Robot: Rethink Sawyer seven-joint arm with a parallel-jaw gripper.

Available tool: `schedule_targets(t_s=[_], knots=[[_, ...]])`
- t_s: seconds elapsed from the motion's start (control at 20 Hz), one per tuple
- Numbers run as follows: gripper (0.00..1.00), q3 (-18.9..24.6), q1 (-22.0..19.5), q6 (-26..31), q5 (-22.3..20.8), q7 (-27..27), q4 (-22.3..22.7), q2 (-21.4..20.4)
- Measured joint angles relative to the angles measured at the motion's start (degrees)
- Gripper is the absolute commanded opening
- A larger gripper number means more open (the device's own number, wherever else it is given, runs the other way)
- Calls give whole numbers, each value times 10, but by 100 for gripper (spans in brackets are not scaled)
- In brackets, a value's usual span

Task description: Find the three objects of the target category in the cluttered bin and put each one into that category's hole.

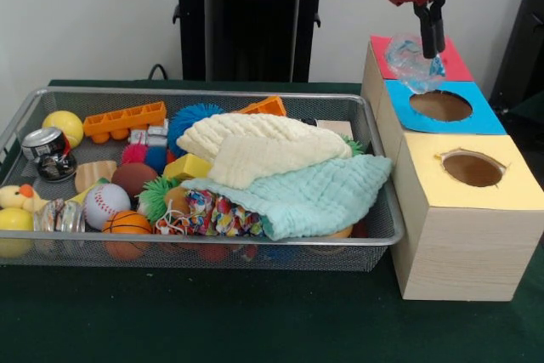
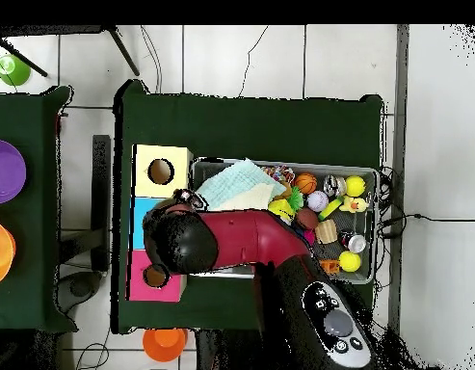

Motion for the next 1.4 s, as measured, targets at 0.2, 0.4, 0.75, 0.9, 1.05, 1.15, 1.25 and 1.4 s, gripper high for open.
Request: schedule_targets(t_s=[0.2, 0.4, 0.75, 0.9, 1.05, 1.15, 1.25, 1.4], knots=[[0, -22, 15, -20, 0, 1, 0, 9], [0, -37, 32, -40, 3, 1, 0, 17], [0, -53, 57, -62, 12, 1, 1, 25], [0, -62, 70, -63, 24, 1, 1, 27], [0, -70, 81, -63, 32, 1, 0, 30], [0, -81, 93, -63, 35, 1, 0, 33], [0, -89, 100, -63, 36, 1, -1, 35], [0, -106, 117, -63, 40, 1, -2, 42]])
